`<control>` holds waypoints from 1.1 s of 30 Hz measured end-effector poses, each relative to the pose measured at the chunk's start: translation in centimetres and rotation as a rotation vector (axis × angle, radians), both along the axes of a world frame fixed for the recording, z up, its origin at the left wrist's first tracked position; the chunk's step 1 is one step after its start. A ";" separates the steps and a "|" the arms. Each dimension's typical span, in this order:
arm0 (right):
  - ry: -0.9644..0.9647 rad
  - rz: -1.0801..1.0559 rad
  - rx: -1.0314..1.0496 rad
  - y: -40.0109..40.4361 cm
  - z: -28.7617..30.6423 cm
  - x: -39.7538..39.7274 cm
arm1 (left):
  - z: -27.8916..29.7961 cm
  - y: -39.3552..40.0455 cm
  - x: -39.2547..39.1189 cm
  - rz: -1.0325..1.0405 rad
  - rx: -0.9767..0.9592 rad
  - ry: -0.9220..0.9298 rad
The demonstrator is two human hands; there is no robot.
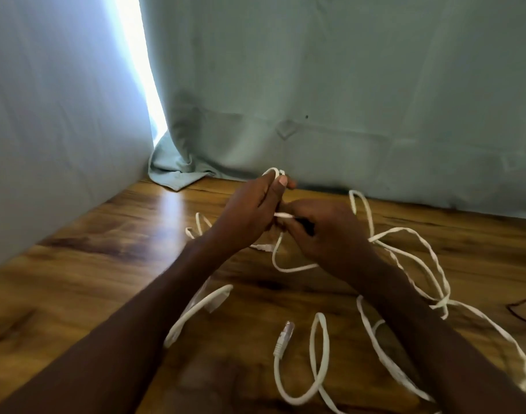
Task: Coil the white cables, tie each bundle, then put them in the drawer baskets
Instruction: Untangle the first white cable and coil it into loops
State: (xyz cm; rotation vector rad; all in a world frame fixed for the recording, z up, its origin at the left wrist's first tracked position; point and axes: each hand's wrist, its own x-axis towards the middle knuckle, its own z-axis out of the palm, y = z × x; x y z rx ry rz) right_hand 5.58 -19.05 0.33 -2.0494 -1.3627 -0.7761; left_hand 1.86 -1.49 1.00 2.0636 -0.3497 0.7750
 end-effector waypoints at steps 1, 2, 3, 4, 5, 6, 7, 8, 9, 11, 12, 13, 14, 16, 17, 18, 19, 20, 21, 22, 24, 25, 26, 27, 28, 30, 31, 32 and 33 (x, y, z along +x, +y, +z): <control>-0.032 -0.034 0.058 -0.4 0.3 0.2 | 0.0 0.1 0.0 -0.014 0.015 0.021; -0.055 -0.070 0.113 -0.9 0.8 0.4 | 0.1 0.2 0.0 -0.034 0.031 0.051; -0.067 -0.102 0.163 -1.5 1.2 0.5 | 0.1 0.4 -0.1 -0.061 0.040 0.096; -0.070 -0.125 0.199 -2.1 1.6 0.6 | 0.3 0.5 -0.3 -0.104 0.023 0.156; -0.069 -0.138 0.218 -2.6 1.8 0.7 | 0.4 0.7 -0.5 -0.168 -0.038 0.226; -0.065 -0.152 0.225 -2.9 2.0 0.8 | 0.5 0.8 -0.7 -0.244 -0.125 0.295; -0.061 -0.170 0.232 -3.2 2.0 1.2 | 0.8 0.9 -0.9 -0.330 -0.224 0.351; -0.056 -0.204 0.246 -3.5 2.0 1.7 | 1.0 0.9 -1.1 -0.430 -0.339 0.390; -0.032 -0.257 0.267 -4.0 1.9 2.4 | 1.4 0.8 -1.2 -0.537 -0.485 0.408; 0.065 -0.395 0.315 -5.4 1.7 3.8 | 1.9 1.2 -1.0 -0.713 -0.807 0.374; 0.106 -0.461 0.328 -6.1 1.6 4.3 | 2.0 1.6 -0.8 -0.767 -0.926 0.340; 0.140 -0.517 0.326 -6.9 1.6 4.7 | 2.1 2.0 -0.6 -0.805 -1.009 0.311; 0.168 -0.563 0.298 -7.4 1.5 4.8 | 2.0 2.3 -0.4 -0.831 -1.071 0.290; 0.176 -0.631 0.199 -7.6 1.5 4.8 | 1.5 2.6 0.0 -0.871 -1.188 0.262; 0.158 -0.665 0.151 -7.5 1.6 4.6 | 1.3 2.7 0.2 -0.888 -1.260 0.243; 0.141 -0.696 0.109 -7.2 1.7 4.4 | 1.0 2.9 0.4 -0.899 -1.345 0.211; 0.131 -0.721 0.078 -6.8 1.8 4.3 | 0.9 3.3 0.5 -0.905 -1.428 0.172; 0.133 -0.742 0.052 -6.6 1.9 4.2 | 0.8 3.8 0.7 -0.906 -1.493 0.136; 0.148 -0.764 0.026 -6.3 2.0 4.1 | 0.8 4.3 0.7 -0.906 -1.539 0.106; 0.164 -0.794 0.002 -6.2 2.0 4.0 | 0.8 4.7 0.8 -0.902 -1.572 0.081; 0.160 -0.872 -0.008 -6.2 1.9 3.9 | 0.7 5.2 0.9 -0.888 -1.614 0.052; 0.158 -0.913 0.007 -6.3 1.8 3.9 | 0.7 5.3 1.0 -0.882 -1.627 0.042; 0.160 -0.955 0.035 -6.4 1.8 3.9 | 0.5 5.5 1.2 -0.874 -1.645 0.031; 0.154 -1.000 0.069 -6.6 1.7 4.0 | 0.4 5.6 1.3 -0.864 -1.667 0.019; 0.136 -1.050 0.100 -6.8 1.8 4.0 | 0.3 5.8 1.5 -0.850 -1.685 0.006; 0.107 -1.121 0.159 -7.3 1.9 4.4 | 0.3 6.2 1.5 -0.806 -1.699 -0.020; 0.140 -1.110 0.192 -7.6 2.1 4.6 | 0.4 6.3 1.3 -0.775 -1.700 -0.037; 0.195 -1.072 0.227 -7.7 2.4 4.7 | 0.5 6.5 1.2 -0.737 -1.700 -0.055; 0.252 -1.027 0.270 -7.8 2.6 4.8 | 0.6 6.7 1.0 -0.710 -1.699 -0.069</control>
